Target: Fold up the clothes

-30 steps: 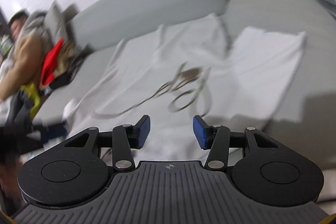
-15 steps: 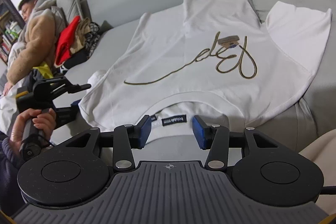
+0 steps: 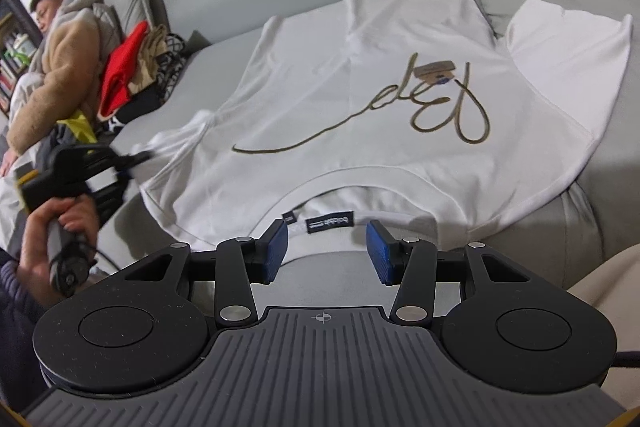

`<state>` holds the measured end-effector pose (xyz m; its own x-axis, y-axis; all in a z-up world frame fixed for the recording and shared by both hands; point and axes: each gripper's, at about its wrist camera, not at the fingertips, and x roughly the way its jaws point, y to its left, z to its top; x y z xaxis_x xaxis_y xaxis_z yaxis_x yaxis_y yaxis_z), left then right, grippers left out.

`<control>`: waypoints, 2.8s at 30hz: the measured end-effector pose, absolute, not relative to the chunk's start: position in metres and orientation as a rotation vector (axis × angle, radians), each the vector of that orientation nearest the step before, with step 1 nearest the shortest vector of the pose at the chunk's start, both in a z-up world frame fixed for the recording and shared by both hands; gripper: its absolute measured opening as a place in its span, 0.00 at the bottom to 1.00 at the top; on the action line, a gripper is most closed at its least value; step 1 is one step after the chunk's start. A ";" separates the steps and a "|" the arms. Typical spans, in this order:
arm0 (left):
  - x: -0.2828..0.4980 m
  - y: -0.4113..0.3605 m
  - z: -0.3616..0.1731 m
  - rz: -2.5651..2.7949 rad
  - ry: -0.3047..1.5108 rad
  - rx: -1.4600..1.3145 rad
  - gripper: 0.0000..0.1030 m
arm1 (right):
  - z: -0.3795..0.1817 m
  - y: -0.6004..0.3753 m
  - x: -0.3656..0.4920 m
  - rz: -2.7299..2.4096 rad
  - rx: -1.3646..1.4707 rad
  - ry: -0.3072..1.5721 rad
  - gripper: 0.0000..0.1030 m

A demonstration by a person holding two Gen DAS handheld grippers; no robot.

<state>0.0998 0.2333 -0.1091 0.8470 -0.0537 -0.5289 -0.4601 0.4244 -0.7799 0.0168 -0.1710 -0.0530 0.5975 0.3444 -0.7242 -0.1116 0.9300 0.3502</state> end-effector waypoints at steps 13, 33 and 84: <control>0.092 0.218 -0.090 0.416 0.621 -0.713 0.12 | -0.070 -0.212 0.018 0.220 0.413 1.019 0.53; 0.075 0.025 -0.086 -0.156 0.845 -0.154 0.16 | -0.079 -0.230 0.069 0.133 0.237 0.947 0.22; 0.467 0.207 -0.102 -0.015 0.798 -0.572 0.50 | -0.108 -0.366 0.491 -0.003 0.521 0.851 0.43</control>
